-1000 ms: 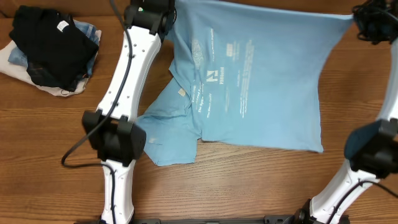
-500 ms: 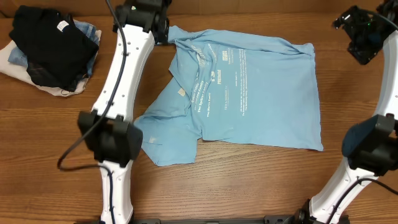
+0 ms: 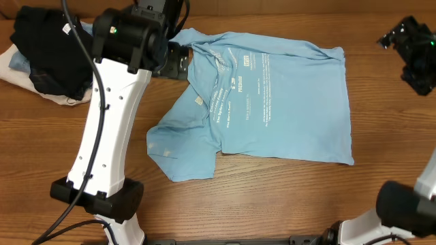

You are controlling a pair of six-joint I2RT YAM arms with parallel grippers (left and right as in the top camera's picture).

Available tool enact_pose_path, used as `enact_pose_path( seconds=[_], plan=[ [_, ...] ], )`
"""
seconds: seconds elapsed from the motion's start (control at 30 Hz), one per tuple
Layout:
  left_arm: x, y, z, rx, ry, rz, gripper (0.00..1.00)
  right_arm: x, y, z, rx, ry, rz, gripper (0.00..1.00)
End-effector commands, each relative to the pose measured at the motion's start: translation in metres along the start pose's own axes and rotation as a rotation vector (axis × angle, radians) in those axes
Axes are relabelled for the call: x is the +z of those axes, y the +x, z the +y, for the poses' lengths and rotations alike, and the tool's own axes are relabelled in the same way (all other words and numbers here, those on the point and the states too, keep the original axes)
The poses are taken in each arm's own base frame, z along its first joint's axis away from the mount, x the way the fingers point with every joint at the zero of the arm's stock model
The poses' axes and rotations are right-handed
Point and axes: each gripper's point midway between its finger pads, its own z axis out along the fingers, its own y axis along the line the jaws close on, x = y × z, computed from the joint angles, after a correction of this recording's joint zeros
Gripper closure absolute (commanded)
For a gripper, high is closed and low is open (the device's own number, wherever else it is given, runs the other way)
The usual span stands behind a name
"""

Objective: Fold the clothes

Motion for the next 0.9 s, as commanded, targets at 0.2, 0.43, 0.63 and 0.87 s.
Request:
enact_pose_path(
  seconds=[0.2,0.43,0.63,0.87],
  plan=[
    [-0.053,0.009,0.012,-0.103,0.086,-0.105,0.00,-0.053,0.028,-0.007,-0.073,-0.003,-0.055,0.00],
    [-0.076,0.059,0.030,-0.132,0.101,-0.087,0.00,-0.070,0.056,-0.020,-0.090,-0.005,-0.057,0.00],
    [-0.043,0.122,0.024,-0.139,0.118,0.092,0.00,-0.046,0.079,-0.041,-0.070,0.040,0.023,0.00],
    [0.031,0.163,-0.010,-0.110,0.165,0.290,0.01,0.029,0.096,-0.070,-0.039,0.112,0.150,0.00]
  ],
)
